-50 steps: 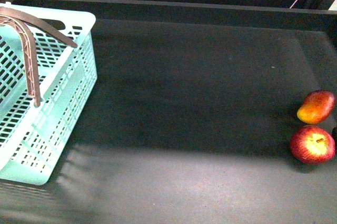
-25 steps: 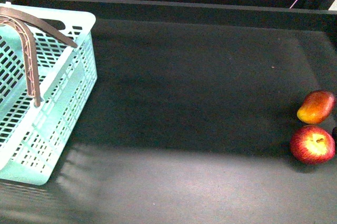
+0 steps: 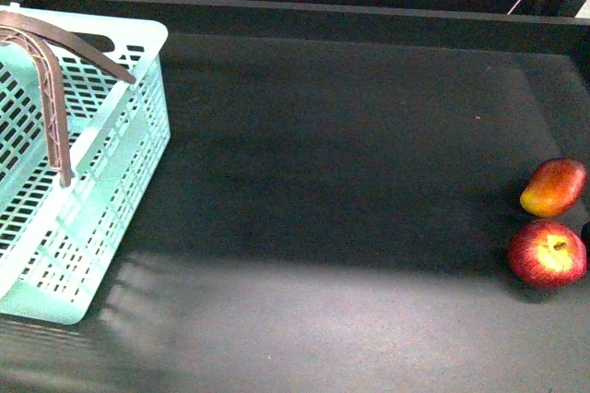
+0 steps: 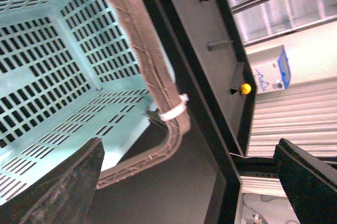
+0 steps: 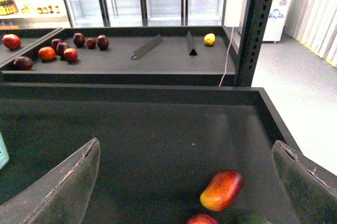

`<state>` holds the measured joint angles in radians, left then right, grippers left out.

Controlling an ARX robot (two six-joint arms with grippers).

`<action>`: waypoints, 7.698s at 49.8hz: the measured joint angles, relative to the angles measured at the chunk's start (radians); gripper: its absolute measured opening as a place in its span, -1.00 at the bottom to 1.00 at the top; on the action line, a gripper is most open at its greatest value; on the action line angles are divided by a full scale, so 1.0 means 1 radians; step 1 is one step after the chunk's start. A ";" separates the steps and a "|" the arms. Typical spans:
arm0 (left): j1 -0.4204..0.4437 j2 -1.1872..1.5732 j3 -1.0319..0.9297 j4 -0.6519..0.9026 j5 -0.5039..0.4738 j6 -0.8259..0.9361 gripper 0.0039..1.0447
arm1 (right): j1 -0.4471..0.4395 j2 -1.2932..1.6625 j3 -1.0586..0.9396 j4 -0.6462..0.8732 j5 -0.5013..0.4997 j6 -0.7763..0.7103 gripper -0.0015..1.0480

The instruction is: Pick apple with right arm and hold basket with left

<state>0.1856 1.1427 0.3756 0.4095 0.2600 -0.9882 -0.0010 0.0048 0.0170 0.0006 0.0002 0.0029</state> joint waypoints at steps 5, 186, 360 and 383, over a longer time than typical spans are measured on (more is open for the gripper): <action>0.021 0.196 0.083 0.032 -0.017 -0.032 0.87 | 0.000 0.000 0.000 0.000 0.000 0.000 0.83; -0.819 0.311 0.531 -0.224 -0.106 -0.004 -0.71 | 0.000 0.000 0.000 0.000 0.000 0.000 0.83; -0.818 0.310 0.531 -0.224 -0.114 -0.004 -0.71 | -0.101 2.454 0.848 0.525 0.059 -0.074 0.75; -0.818 0.310 0.531 -0.224 -0.114 -0.004 -0.71 | -0.122 2.328 0.755 0.544 0.062 -0.071 0.52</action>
<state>-0.6323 1.4528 0.9062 0.1860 0.1455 -0.9924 -0.1234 2.3329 0.7723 0.5446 0.0620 -0.0685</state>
